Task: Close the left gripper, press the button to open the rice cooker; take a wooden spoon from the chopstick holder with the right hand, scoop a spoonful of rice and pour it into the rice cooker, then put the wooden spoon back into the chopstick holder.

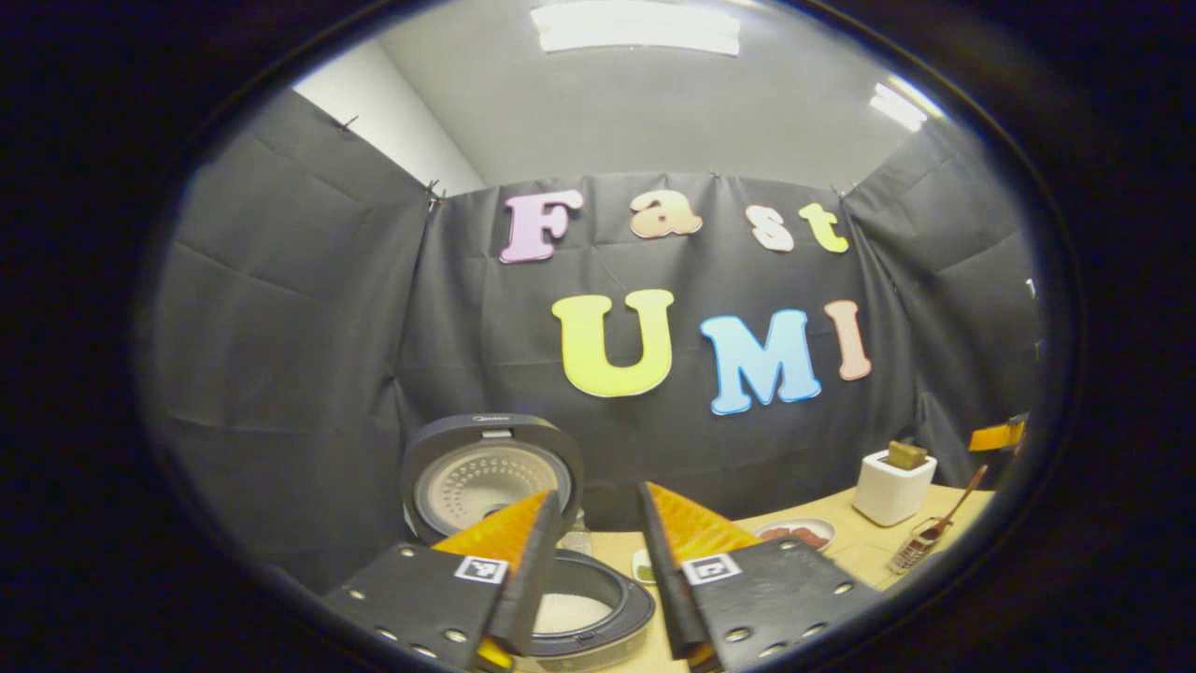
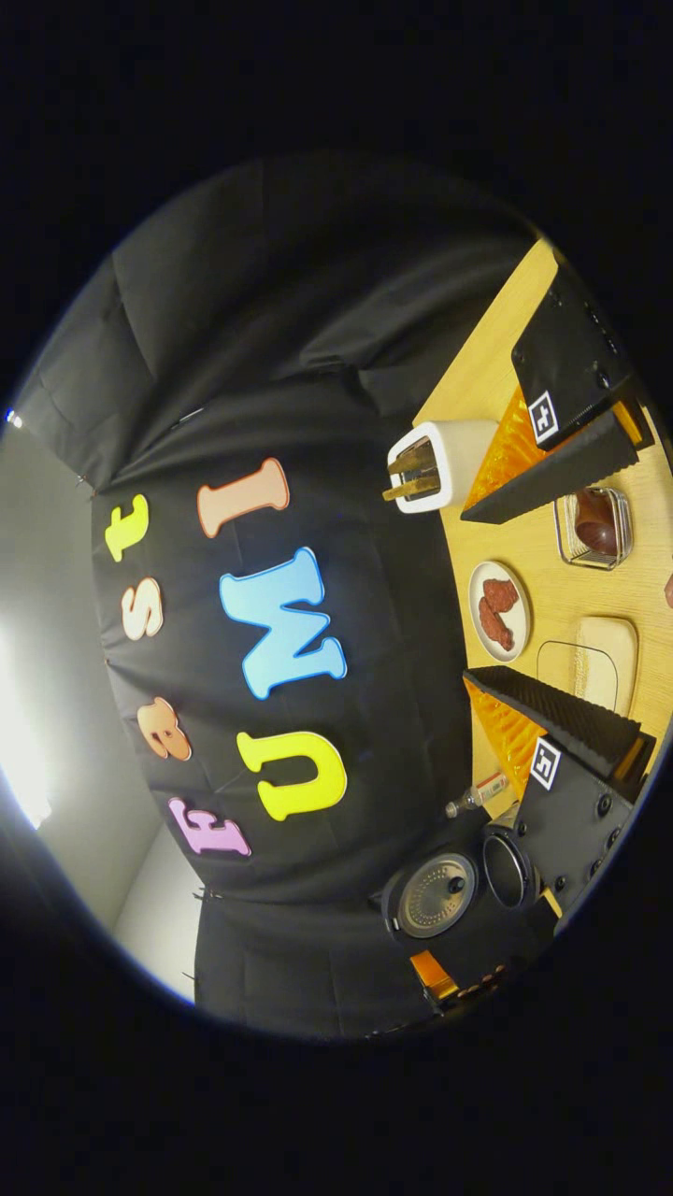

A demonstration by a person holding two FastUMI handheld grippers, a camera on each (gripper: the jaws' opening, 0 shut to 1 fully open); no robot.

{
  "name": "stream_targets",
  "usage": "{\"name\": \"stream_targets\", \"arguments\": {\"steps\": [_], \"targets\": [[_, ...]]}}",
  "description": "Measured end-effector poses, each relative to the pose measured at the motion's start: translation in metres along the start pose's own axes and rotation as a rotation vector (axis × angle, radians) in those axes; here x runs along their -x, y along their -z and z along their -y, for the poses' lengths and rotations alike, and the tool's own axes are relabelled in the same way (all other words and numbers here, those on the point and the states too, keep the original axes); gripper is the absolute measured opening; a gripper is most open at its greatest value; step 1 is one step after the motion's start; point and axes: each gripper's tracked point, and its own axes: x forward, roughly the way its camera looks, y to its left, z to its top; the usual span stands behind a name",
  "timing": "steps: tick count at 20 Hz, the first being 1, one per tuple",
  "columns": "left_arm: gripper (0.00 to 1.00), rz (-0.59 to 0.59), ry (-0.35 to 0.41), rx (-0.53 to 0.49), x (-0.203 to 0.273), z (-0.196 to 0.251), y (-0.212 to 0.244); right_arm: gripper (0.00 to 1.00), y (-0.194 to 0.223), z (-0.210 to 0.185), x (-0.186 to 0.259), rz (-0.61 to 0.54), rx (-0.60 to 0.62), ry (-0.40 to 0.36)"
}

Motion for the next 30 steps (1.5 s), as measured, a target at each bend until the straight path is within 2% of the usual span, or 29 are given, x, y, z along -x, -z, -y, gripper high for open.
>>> {"name": "stream_targets", "arguments": {"steps": [2,3,6,13,15,22,30], "targets": [[0.77,0.001,-0.053,-0.021,-0.004,-0.004,0.002,0.98,-0.006,0.020,0.003,0.019,-0.008,0.056],[0.92,0.002,-0.050,-0.009,-0.006,-0.001,0.003,0.98,-0.006,0.030,0.004,0.024,-0.015,0.079],[0.93,-0.003,-0.015,0.035,-0.009,0.013,0.008,0.98,-0.007,0.052,0.006,0.029,-0.053,0.108],[0.96,-0.034,0.013,0.025,-0.021,0.032,0.027,0.98,0.010,0.101,0.004,0.020,-0.159,0.162],[0.93,-0.038,0.019,0.030,-0.023,0.036,0.029,0.98,0.018,0.114,0.001,0.010,-0.181,0.179],[0.93,-0.053,0.041,0.034,-0.025,0.050,0.033,0.98,0.061,0.126,-0.020,-0.062,-0.253,0.157],[0.94,-0.073,0.080,-0.012,-0.020,0.070,0.040,0.98,0.093,0.112,-0.039,-0.125,-0.297,0.090]]}}
